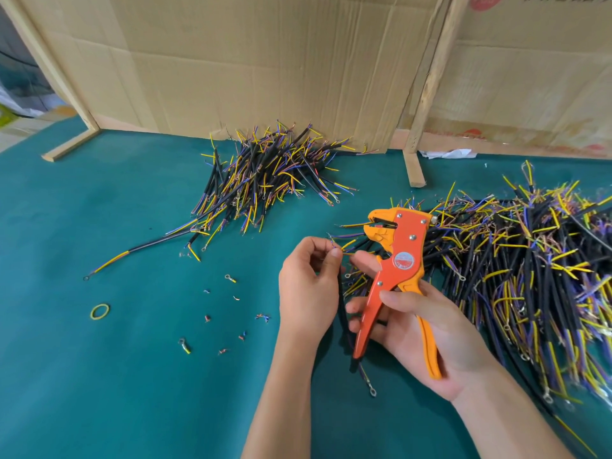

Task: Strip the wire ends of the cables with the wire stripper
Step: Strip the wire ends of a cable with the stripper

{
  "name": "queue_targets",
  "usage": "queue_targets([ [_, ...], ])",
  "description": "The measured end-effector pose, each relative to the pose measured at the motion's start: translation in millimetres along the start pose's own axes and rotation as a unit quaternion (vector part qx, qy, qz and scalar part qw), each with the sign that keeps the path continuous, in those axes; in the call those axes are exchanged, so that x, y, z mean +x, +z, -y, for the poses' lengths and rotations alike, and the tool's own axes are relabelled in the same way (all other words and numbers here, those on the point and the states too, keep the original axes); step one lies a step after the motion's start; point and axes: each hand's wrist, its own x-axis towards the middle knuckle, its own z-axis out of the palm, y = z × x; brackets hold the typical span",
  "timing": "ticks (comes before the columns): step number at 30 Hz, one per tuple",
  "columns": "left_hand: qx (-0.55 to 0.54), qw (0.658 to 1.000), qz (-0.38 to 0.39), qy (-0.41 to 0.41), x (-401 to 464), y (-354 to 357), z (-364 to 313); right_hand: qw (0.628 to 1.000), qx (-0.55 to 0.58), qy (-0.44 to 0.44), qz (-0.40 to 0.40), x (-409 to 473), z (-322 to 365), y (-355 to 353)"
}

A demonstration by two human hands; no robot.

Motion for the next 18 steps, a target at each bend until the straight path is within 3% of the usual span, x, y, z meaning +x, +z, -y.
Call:
queue_targets([
  [10,-0.059,0.998,-0.006,-0.002,1.4,-4.9,-2.1,0.996,-0.002,0.088,0.0,-3.2,6.6,-8.1],
  [18,-0.008,0.999,0.033,0.007,1.2,-4.7,-0.4,0.991,-0.035,0.12,0.04,-4.7,6.5,-8.5],
])
